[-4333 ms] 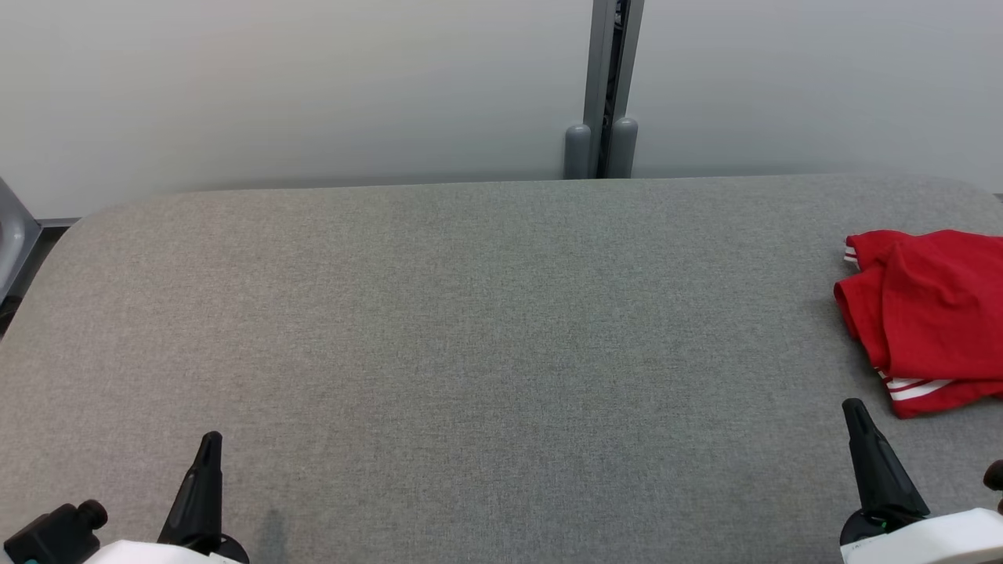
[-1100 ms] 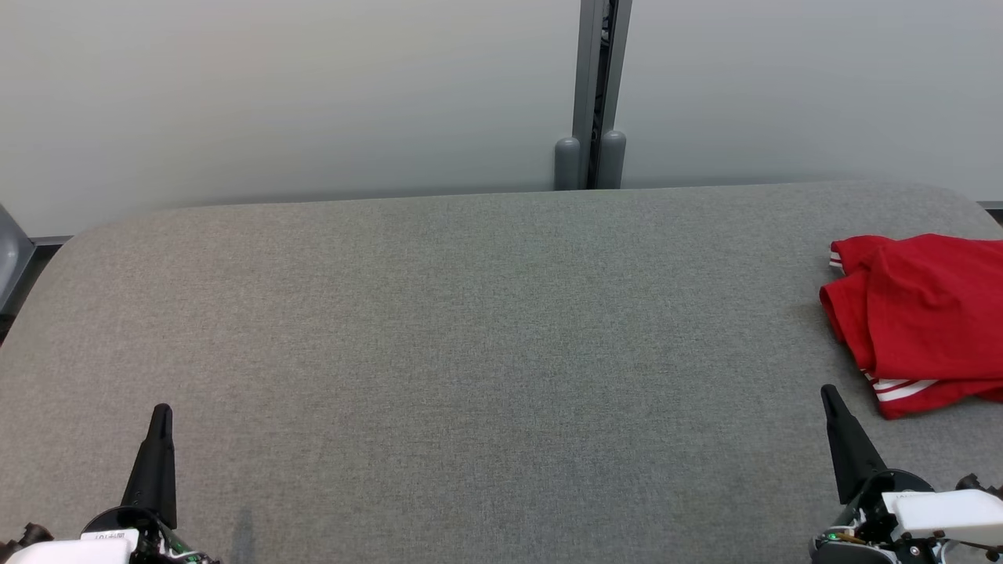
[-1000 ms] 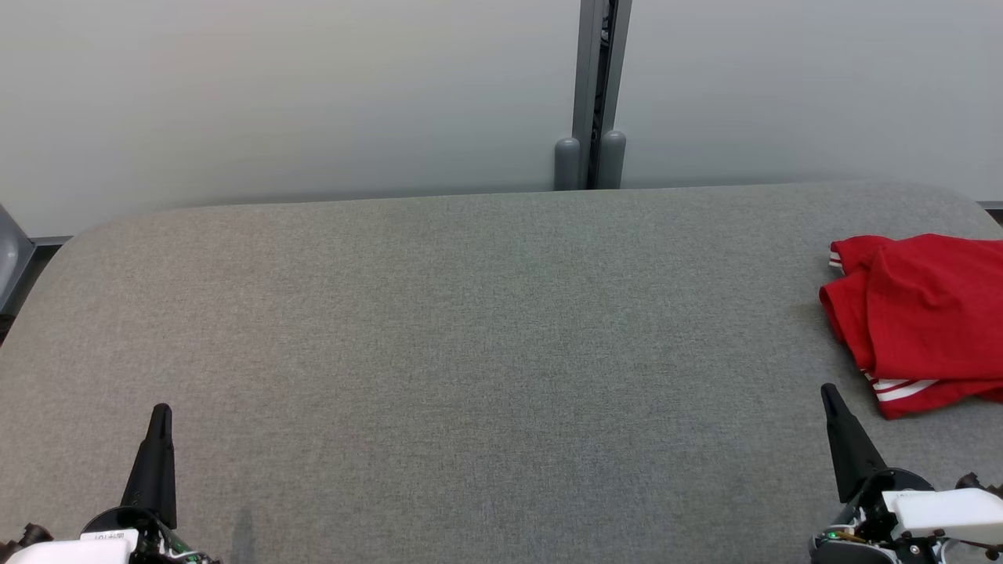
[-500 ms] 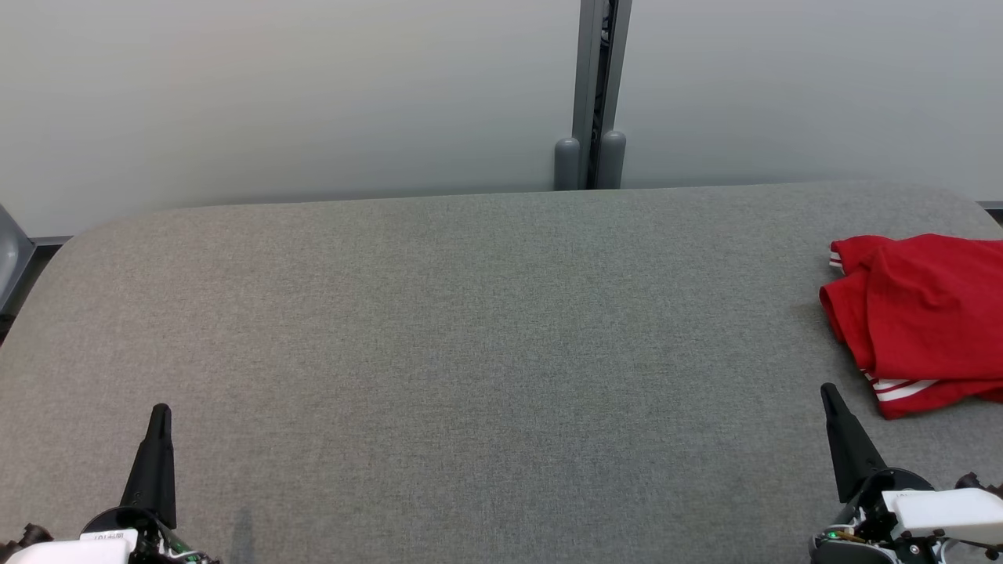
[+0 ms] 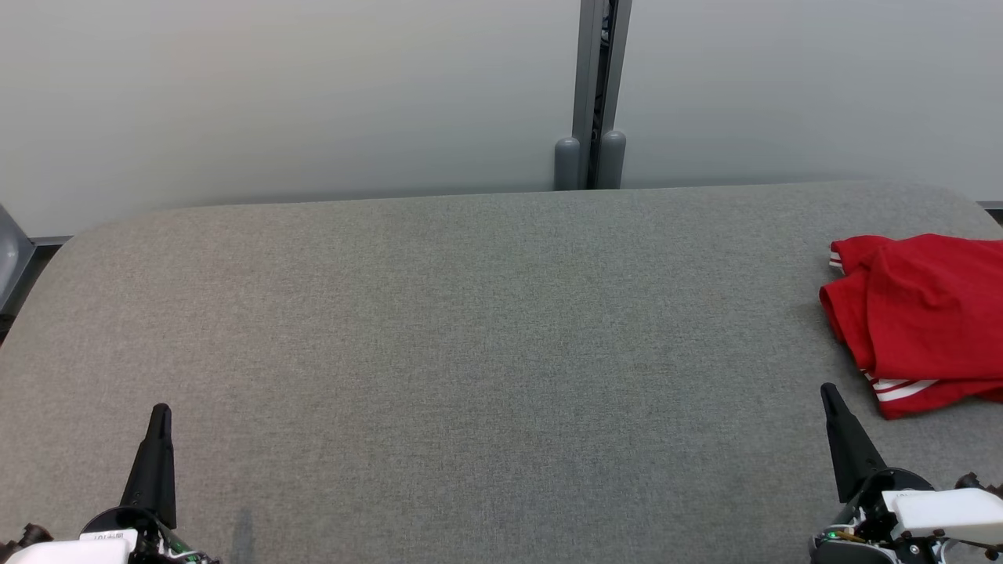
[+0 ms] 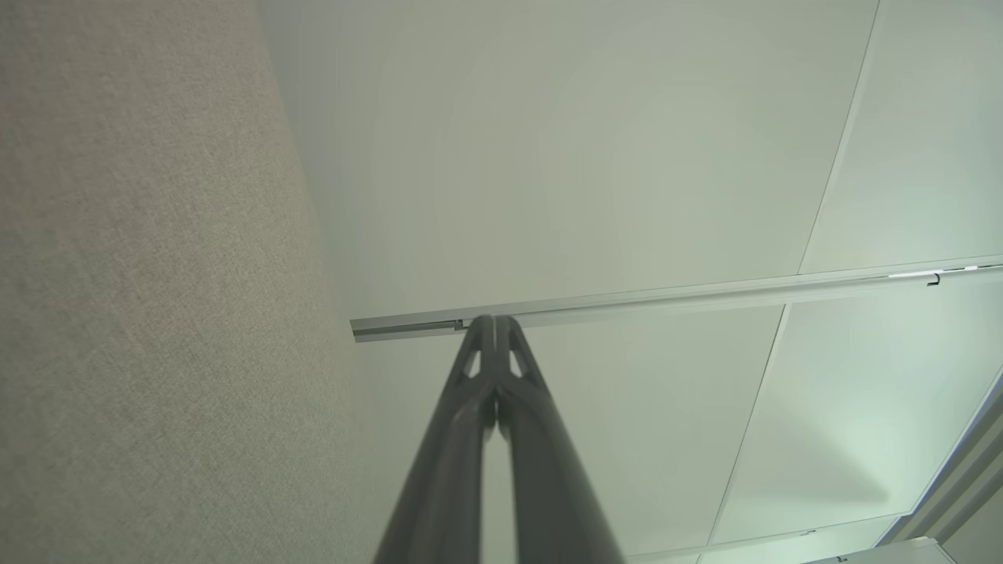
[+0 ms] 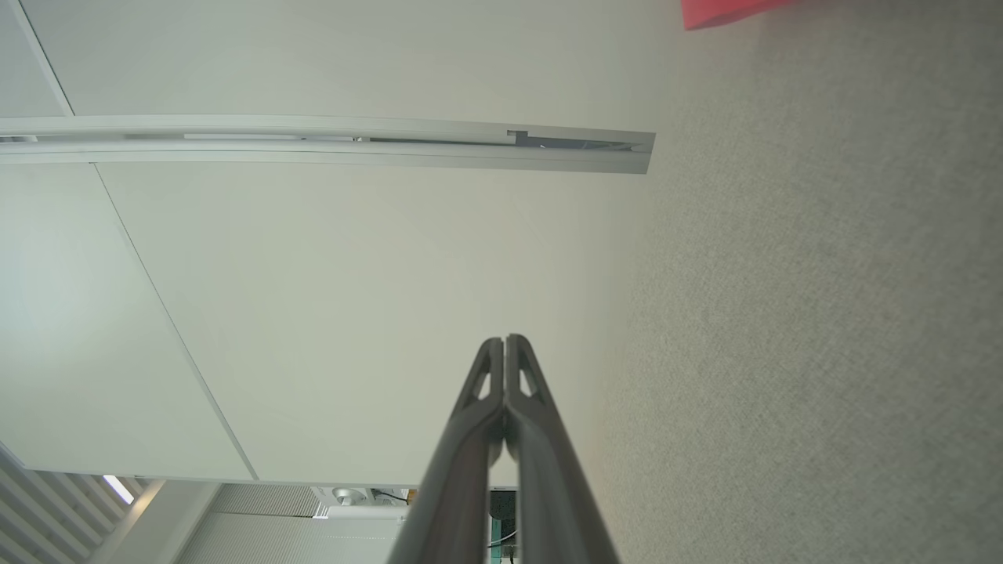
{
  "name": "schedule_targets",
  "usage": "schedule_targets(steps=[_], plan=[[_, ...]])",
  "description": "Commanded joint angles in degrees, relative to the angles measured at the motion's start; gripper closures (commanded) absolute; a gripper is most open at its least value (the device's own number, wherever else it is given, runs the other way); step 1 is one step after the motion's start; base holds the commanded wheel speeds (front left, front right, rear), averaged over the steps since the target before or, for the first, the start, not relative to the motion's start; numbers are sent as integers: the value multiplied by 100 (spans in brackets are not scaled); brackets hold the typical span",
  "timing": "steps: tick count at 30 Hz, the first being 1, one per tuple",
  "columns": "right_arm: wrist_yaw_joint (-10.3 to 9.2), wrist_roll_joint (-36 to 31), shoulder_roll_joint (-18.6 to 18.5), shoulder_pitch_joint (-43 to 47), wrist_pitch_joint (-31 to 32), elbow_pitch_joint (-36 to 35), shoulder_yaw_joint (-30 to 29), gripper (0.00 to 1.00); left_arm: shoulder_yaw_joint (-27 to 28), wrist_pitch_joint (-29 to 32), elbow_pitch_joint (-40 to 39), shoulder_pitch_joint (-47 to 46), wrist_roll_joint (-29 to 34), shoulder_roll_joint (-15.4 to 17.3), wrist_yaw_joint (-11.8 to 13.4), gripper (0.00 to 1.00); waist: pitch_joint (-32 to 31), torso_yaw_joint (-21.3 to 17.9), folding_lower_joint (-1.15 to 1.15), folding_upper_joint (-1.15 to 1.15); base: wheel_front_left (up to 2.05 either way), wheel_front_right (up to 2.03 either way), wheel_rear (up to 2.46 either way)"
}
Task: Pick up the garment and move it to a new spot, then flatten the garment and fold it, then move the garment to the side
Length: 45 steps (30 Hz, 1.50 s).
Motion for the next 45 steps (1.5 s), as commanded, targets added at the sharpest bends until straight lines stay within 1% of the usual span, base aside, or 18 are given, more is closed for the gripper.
schedule_targets(steps=[1,45], plan=[[2,-9,-28,-42,37,-10,-16,100,26,14,5,-79,29,26,-35,100,0,0,0,0,0,0,0],[2,-40,0,-42,57,-6,-51,100,62,52,6,-88,54,-8,-31,100,0,0,0,0,0,0,0]])
